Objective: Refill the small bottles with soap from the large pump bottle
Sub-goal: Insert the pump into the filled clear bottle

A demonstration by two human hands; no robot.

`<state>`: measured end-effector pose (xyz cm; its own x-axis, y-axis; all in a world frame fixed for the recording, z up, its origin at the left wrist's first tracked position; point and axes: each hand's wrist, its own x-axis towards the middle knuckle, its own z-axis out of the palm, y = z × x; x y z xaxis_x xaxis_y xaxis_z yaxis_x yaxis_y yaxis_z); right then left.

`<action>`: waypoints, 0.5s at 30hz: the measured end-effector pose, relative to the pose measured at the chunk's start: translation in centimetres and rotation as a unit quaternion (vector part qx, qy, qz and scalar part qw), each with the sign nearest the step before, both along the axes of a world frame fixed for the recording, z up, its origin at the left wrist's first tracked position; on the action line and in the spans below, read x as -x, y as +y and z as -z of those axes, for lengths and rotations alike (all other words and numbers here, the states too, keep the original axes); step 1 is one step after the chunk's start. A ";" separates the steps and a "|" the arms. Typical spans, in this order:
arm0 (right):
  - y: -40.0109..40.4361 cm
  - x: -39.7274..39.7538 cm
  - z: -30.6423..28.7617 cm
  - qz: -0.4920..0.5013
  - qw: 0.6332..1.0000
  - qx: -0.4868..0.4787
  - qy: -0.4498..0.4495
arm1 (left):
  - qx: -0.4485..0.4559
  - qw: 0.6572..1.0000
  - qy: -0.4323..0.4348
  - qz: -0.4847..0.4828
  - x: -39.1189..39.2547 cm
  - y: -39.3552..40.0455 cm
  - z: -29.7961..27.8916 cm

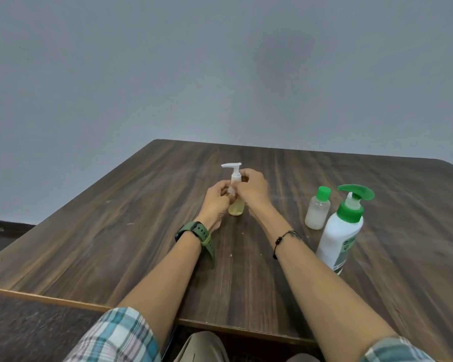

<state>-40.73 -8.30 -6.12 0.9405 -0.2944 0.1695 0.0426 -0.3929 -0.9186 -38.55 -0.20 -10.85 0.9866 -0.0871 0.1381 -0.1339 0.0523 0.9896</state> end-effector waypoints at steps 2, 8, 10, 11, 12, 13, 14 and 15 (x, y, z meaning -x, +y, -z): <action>-0.4 0.2 -0.2 -0.017 1.000 0.003 0.019 | -0.015 1.000 -0.008 0.016 0.0 0.0 0.0; -1.4 1.8 -2.0 -0.037 0.999 0.035 0.015 | -0.065 0.997 -0.024 0.029 -0.2 0.7 -0.1; -1.3 2.2 -2.6 -0.053 0.997 0.055 0.007 | -0.077 0.996 -0.027 0.024 -0.2 1.1 -0.4; -1.2 2.3 -2.8 -0.058 0.996 0.065 0.006 | -0.082 0.996 -0.028 0.023 0.0 1.3 -0.6; -1.1 2.4 -2.8 -0.063 0.995 0.077 0.010 | -0.090 0.995 -0.026 0.021 0.3 1.4 -0.9; -1.0 2.5 -2.9 -0.068 0.994 0.089 0.016 | -0.093 0.995 -0.024 0.022 0.5 1.5 -1.1; -0.8 2.7 -2.8 -0.072 0.992 0.100 0.022 | -0.091 0.995 -0.021 0.023 0.8 1.6 -1.2; -0.7 2.9 -2.8 -0.076 0.990 0.112 0.027 | -0.086 0.996 -0.015 0.023 1.0 1.6 -1.4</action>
<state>-43.66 -9.01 -3.36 0.9804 -0.1096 0.1634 0.0705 -0.5800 -0.8116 -39.58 1.44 -9.43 0.9768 -0.1563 0.1465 -0.1648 -0.1113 0.9800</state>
